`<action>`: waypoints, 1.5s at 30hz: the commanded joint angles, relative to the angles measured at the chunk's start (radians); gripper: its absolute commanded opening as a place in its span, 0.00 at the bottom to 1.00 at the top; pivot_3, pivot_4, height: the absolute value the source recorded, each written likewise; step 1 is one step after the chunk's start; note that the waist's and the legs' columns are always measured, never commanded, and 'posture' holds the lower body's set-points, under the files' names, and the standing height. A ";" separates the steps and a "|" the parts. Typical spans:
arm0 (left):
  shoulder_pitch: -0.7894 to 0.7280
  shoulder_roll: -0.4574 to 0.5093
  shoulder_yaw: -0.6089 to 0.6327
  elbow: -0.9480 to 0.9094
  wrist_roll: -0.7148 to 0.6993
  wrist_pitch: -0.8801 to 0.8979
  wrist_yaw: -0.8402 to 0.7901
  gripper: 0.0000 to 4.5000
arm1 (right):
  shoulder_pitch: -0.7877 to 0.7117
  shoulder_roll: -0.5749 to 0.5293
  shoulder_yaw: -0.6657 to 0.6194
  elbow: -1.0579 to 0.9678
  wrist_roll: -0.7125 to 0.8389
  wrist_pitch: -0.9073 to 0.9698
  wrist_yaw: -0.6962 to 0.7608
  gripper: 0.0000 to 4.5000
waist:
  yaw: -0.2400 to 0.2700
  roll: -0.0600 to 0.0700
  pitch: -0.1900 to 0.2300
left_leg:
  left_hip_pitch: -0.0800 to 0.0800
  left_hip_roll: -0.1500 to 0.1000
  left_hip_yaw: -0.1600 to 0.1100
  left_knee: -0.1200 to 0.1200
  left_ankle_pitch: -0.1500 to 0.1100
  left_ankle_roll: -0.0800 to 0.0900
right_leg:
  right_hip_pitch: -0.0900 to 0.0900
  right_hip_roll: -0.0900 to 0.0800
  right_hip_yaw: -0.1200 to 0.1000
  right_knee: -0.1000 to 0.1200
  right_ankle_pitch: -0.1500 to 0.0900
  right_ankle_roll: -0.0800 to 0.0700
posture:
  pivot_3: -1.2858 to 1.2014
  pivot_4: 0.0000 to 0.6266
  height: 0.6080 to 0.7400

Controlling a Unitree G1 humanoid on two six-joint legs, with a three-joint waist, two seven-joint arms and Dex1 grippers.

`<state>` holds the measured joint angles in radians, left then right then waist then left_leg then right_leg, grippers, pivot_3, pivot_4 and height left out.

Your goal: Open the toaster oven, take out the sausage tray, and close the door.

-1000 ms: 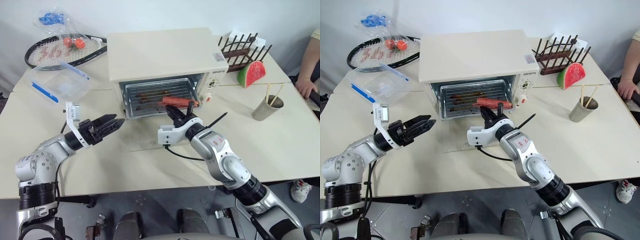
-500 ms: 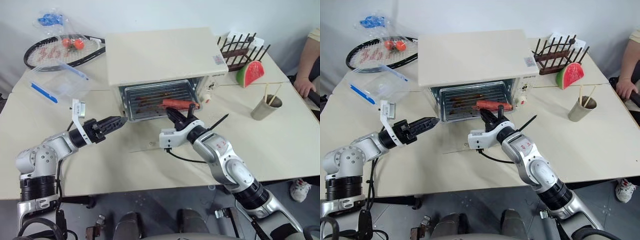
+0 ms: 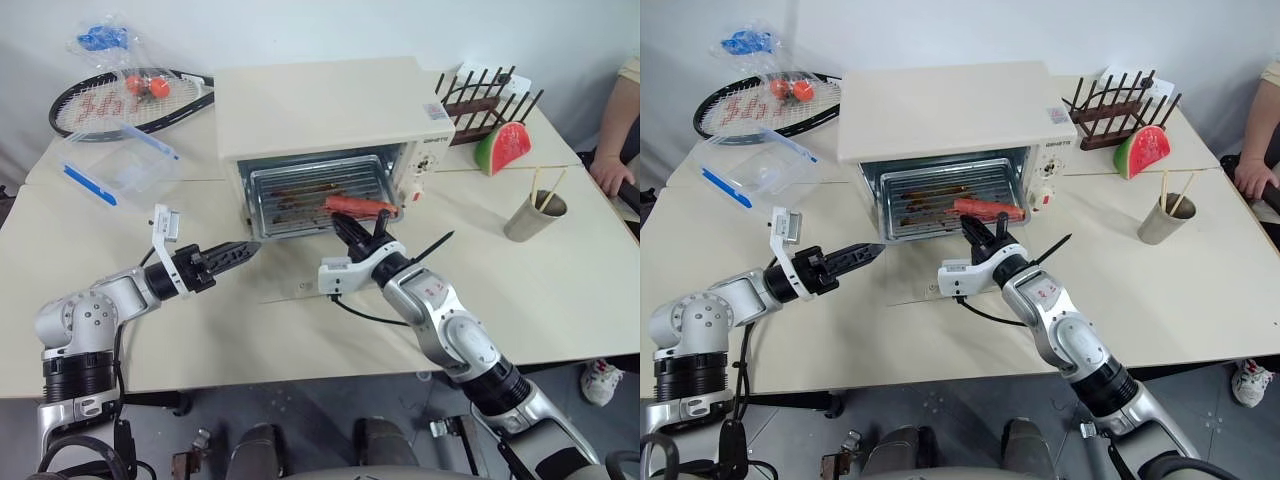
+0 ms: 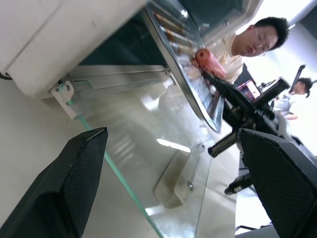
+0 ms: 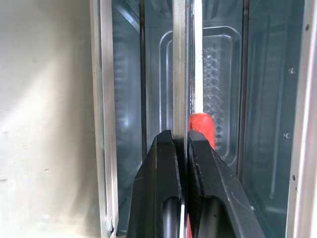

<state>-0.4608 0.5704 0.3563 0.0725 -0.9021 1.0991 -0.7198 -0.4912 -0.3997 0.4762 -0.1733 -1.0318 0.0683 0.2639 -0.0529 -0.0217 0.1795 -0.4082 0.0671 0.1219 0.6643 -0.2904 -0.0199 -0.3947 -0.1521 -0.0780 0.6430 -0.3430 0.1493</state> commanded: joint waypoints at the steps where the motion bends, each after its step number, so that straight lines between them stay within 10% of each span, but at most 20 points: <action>1: -0.004 0.013 0.027 -0.028 -0.035 0.022 0.007 0.99 | 0.016 -0.005 -0.021 -0.087 0.007 -0.026 0.014 0.00 | 0.000 0.000 0.000 | 0.000 0.000 0.000 0.000 0.000 0.000 | 0.000 0.000 0.000 0.000 0.000 0.000 | 0.52 0.24 1.00; 45: -0.060 -0.013 0.087 0.009 -0.044 0.002 0.075 0.99 | 0.010 0.031 -0.078 -0.127 -0.002 -0.020 0.082 0.00 | 0.001 0.000 0.000 | 0.000 0.000 0.000 0.000 0.000 0.000 | 0.000 0.000 0.000 0.000 0.000 0.000 | 0.52 0.24 1.00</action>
<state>-0.4998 0.5573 0.4225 0.0907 -0.9380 1.1278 -0.6454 -0.4625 -0.3699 0.4253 -0.2467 -1.0402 0.0657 0.3640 -0.0521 -0.0218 0.1796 -0.4081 0.0669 0.1215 0.6644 -0.2904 -0.0202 -0.3946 -0.1520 -0.0778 0.6432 -0.3430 0.1493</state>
